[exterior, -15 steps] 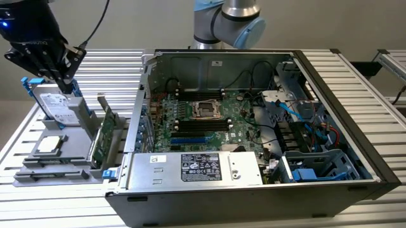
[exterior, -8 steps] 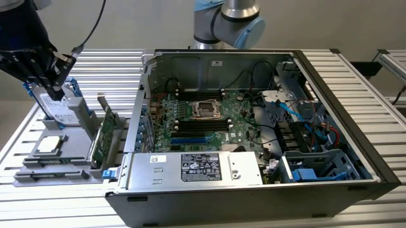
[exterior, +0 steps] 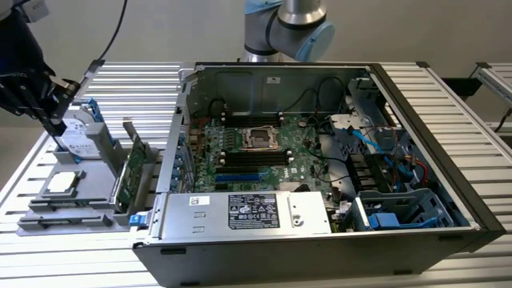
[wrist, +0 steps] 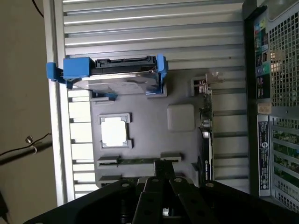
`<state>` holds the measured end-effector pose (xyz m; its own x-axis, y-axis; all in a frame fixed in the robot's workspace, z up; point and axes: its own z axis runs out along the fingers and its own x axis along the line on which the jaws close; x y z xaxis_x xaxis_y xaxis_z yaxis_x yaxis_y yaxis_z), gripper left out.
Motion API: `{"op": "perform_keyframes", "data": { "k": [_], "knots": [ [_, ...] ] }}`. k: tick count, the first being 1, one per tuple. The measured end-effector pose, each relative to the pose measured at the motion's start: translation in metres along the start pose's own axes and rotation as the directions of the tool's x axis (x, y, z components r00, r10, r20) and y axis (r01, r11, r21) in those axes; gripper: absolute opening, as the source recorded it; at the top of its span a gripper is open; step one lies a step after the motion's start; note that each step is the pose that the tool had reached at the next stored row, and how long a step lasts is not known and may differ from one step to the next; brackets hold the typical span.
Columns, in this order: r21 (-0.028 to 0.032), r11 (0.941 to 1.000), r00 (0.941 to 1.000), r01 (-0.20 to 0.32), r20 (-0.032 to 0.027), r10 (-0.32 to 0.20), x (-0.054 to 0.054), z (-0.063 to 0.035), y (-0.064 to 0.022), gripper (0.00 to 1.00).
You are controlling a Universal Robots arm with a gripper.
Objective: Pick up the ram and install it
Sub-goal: 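Reach for the ram, then pick up the ram and move it above insertion slot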
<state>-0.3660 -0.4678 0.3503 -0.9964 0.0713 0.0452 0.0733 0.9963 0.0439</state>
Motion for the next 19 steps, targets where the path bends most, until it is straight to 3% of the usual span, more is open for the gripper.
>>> {"op": "perform_keyframes", "data": {
  "k": [6,19],
  "knots": [
    [0.0003,1.0,1.0,0.0,-0.0022,0.0,0.005,0.0009,-0.02,0.11],
    [0.0001,1.0,1.0,0.0,-0.0025,0.0,0.005,0.0009,-0.021,0.11]
  ]
}}
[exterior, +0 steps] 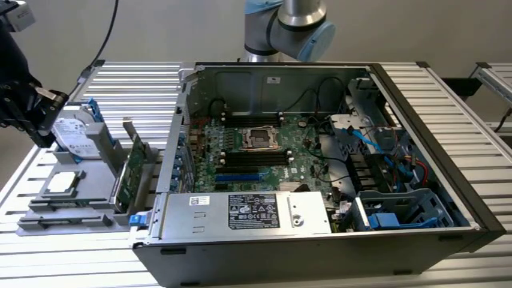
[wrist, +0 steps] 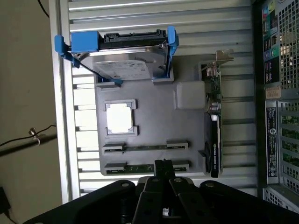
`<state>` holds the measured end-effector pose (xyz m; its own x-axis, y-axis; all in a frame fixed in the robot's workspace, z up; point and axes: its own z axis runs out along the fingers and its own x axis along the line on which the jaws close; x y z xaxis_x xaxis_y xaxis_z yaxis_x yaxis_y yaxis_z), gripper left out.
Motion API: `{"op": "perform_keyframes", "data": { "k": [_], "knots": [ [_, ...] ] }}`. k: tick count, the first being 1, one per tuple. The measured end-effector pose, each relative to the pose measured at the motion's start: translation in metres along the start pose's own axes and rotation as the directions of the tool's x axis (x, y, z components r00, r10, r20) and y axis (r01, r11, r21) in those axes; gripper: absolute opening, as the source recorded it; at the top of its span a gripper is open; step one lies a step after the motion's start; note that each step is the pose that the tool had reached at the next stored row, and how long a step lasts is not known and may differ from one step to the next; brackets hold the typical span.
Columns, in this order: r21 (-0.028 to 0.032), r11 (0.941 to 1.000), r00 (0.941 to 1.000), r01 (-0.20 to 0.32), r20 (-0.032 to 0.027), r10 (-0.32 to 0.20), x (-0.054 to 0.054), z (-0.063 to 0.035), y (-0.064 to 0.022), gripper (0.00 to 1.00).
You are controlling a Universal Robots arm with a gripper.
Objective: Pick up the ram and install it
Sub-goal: 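Pick up the ram and move it above insertion slot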
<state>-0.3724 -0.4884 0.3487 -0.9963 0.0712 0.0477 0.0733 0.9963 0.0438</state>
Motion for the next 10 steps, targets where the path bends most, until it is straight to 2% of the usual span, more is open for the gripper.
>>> {"op": "perform_keyframes", "data": {
  "k": [5,6,10],
  "knots": [
    [0.0,1.0,1.0,0.0,-0.0003,0.0,0.0004,-0.0001,-0.0001,0.11],
    [-0.0037,1.0,1.0,0.007,-0.0009,-0.007,0.0015,-0.0001,-0.0003,0.11],
    [-0.0012,0.9972,0.9972,0.074,-0.0038,-0.074,0.0017,0.0,-0.0003,0.11]
  ]
}}
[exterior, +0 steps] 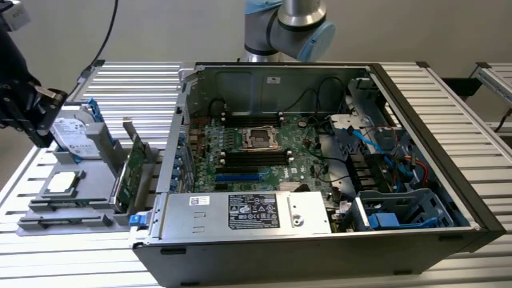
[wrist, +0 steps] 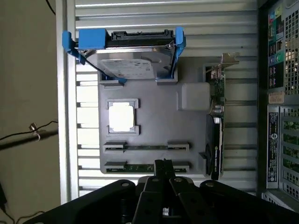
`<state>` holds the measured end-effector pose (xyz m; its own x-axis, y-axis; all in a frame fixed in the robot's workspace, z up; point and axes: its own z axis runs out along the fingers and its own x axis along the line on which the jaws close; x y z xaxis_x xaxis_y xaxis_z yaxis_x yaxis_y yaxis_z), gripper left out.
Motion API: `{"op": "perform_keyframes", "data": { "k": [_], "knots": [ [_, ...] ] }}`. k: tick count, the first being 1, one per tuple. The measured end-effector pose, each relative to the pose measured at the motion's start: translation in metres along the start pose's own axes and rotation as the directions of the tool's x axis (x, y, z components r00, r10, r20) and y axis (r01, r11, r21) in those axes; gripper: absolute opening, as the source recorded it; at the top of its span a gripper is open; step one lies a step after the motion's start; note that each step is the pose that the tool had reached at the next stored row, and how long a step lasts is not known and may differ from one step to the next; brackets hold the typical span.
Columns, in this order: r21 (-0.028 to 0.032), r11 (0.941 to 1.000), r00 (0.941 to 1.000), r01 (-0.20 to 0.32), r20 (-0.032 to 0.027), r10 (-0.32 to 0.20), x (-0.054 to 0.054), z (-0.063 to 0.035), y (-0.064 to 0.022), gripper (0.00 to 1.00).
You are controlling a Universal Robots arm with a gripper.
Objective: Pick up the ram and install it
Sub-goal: 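Pick up the ram and move it above insertion slot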
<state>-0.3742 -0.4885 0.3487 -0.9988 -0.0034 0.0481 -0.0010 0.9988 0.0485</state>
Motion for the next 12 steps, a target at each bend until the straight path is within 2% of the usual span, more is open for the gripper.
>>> {"op": "perform_keyframes", "data": {
  "k": [3,6,9,12],
  "knots": [
    [0.0025,0.9985,0.9985,0.056,-0.0026,-0.056,0.0,0.0001,0.0,0.11],
    [0.0049,0.994,0.994,0.109,-0.0055,-0.109,0.0,0.0,0.0,0.11],
    [0.0072,0.9867,0.9867,0.163,-0.0085,-0.162,0.0,0.0,0.0,0.11],
    [0.0093,0.9762,0.9762,0.217,-0.0116,-0.217,0.0,0.0,0.0,0.11]
  ]
}}
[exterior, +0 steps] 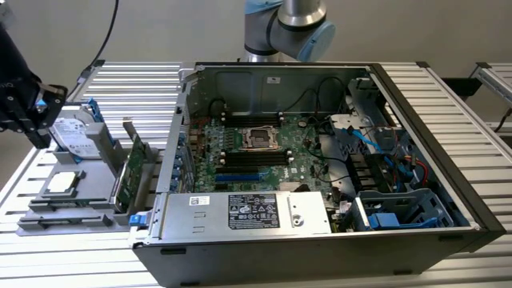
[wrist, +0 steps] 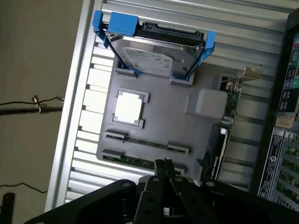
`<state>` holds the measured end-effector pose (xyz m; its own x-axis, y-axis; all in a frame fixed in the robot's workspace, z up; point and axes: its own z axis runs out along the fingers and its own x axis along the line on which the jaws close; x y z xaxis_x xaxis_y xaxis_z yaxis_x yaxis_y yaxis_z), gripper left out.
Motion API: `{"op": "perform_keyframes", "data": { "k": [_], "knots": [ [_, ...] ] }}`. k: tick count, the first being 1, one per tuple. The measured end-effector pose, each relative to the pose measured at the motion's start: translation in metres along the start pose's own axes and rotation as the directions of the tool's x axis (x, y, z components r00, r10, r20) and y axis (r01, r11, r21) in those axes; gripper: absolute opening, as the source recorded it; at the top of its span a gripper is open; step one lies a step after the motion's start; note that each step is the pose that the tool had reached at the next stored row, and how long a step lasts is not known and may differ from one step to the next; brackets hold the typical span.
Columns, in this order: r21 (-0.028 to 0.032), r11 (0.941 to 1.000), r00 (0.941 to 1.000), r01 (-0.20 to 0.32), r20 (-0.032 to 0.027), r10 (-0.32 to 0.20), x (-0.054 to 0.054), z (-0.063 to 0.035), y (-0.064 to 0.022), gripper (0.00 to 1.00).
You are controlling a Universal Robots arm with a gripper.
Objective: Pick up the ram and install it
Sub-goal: 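Pick up the ram and move it above insertion slot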
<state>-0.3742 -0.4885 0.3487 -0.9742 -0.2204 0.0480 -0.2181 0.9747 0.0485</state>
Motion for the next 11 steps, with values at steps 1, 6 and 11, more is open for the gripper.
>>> {"op": "perform_keyframes", "data": {
  "k": [1,6,11],
  "knots": [
    [0.0009,0.9998,0.9998,0.018,-0.0009,-0.018,0.0,0.0,0.0,0.11],
    [0.005,0.9941,0.9941,0.109,-0.0056,-0.109,0.0,0.0001,0.0,0.11],
    [0.0086,0.9801,0.9801,0.198,-0.0105,-0.198,0.0,0.0008,0.0,0.11]
  ]
}}
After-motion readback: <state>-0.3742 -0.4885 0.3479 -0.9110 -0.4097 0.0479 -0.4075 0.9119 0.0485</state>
